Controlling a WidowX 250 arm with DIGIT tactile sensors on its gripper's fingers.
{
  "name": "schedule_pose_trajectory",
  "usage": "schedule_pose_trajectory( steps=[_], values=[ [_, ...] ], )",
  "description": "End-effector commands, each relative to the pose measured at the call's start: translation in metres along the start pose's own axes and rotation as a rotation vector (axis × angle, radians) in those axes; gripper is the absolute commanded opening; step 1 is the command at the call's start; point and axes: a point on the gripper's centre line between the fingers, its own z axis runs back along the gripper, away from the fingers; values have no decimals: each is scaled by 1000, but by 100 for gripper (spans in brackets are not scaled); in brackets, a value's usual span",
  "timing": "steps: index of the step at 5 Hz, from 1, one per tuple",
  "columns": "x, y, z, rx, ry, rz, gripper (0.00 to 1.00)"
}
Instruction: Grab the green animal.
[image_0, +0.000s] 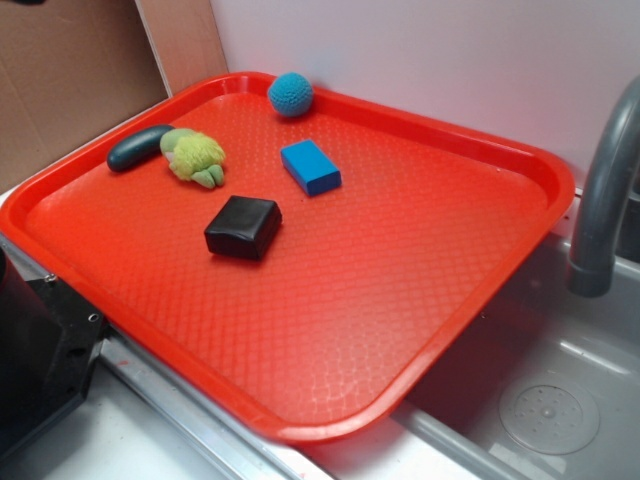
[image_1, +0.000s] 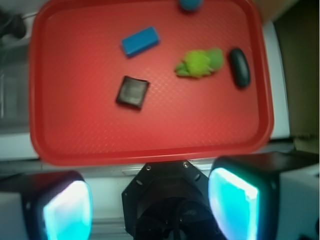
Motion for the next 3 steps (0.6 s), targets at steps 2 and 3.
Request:
schedule_pose_trajectory(
  steps=[2, 3],
  values=[
    [27, 38, -44, -27, -134, 614, 100],
    [43, 51, -65, -1, -197, 856, 100]
  ],
)
